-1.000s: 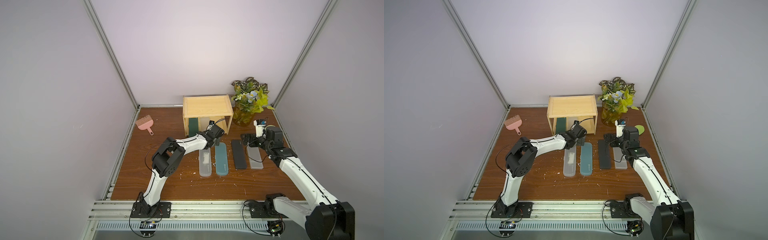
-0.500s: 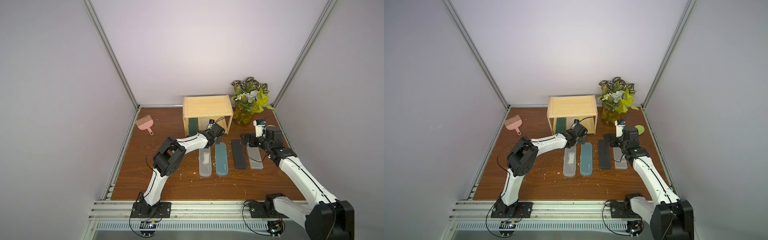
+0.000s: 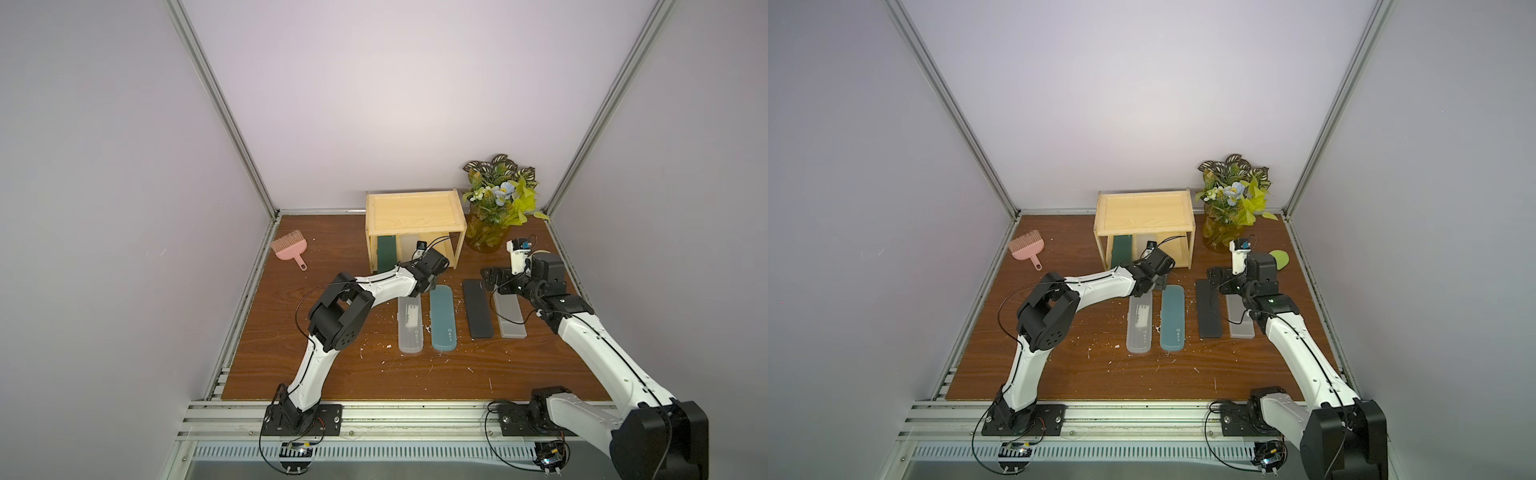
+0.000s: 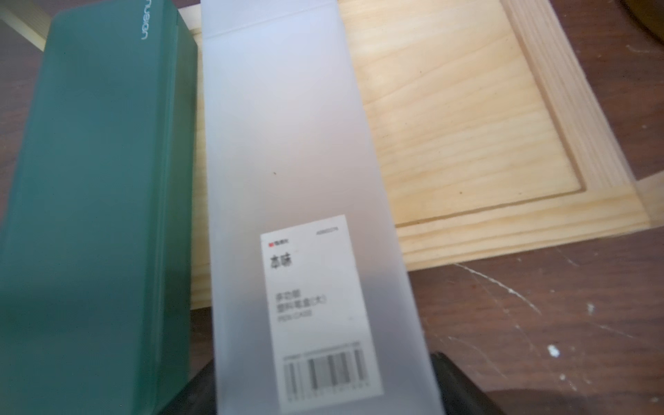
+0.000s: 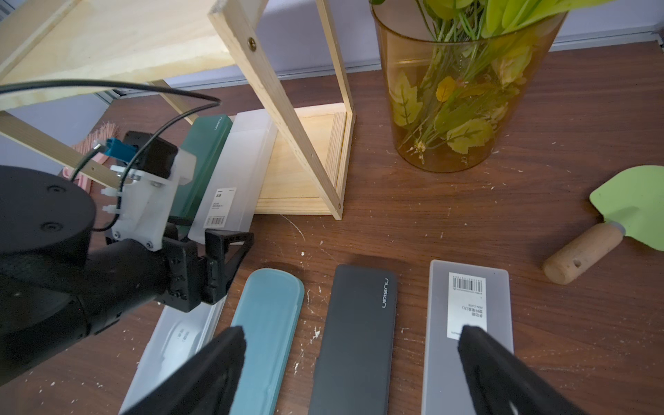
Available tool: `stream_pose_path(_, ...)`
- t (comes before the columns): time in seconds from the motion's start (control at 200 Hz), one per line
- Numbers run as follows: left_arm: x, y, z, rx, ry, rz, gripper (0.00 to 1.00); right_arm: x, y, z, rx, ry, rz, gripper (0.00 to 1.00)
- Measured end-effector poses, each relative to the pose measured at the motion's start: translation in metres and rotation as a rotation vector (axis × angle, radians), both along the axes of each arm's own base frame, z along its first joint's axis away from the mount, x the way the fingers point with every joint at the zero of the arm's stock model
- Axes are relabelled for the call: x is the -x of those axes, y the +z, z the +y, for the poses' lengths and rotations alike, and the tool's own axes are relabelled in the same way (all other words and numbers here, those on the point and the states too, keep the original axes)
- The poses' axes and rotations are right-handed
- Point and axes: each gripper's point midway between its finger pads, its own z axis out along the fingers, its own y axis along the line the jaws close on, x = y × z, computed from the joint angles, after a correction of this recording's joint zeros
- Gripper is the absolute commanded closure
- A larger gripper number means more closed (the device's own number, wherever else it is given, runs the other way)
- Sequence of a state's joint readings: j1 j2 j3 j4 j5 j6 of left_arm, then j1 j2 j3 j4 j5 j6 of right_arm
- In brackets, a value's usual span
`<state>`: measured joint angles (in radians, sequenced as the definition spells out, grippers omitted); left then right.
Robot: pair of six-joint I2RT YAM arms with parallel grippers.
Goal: Remove the pencil cases from the shelf
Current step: Pick up the pencil case from the shelf.
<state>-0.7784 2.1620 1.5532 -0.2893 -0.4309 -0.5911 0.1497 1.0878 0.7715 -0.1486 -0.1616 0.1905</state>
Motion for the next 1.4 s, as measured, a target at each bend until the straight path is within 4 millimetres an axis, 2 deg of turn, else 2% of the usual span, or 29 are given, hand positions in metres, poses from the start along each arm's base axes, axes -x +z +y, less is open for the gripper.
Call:
stream_pose_path(0.085, 0.0, 0.0, 0.0, 0.0, 0.0, 0.0, 0.29, 0.0, 0.0, 0.0, 0.0, 0.0, 0.0, 0.01)
stream_pose_path(0.37, 0.0, 0.0, 0.0, 0.0, 0.0, 0.001, 0.3, 0.0, 0.0, 0.0, -0.001, 0.001, -0.002, 0.01)
stream_pose_path(0.555, 0.002, 0.005, -0.001, 0.008, -0.006, 0.005, 0.36, 0.0, 0.0, 0.0, -0.001, 0.001, -0.002, 0.01)
stream_pose_path(0.646, 0.003, 0.017, -0.001, 0.023, -0.01, -0.003, 0.36, 0.0, 0.001, 0.0, -0.001, 0.001, -0.003, 0.01)
stream_pose_path(0.846, 0.007, 0.062, -0.003, 0.084, -0.021, -0.059, 0.35, 0.0, 0.001, 0.0, -0.001, 0.002, -0.003, 0.01)
stream_pose_path(0.971, 0.013, 0.076, -0.003, 0.101, -0.03, -0.074, 0.36, 0.0, 0.001, 0.0, -0.002, 0.002, -0.003, 0.01)
stream_pose_path(1.101, 0.03, 0.075, -0.003, 0.089, -0.048, -0.058, 0.35, 0.0, 0.001, 0.0, -0.002, 0.002, -0.005, 0.01)
stream_pose_path(1.241, 0.062, 0.063, 0.002, 0.053, -0.077, -0.011, 0.35, 0.001, 0.004, 0.001, -0.005, 0.005, -0.012, 0.01)
stream_pose_path(1.401, 0.1, 0.06, 0.021, 0.046, -0.084, 0.022, 0.35, 0.001, 0.007, 0.001, -0.008, 0.006, -0.022, 0.01)
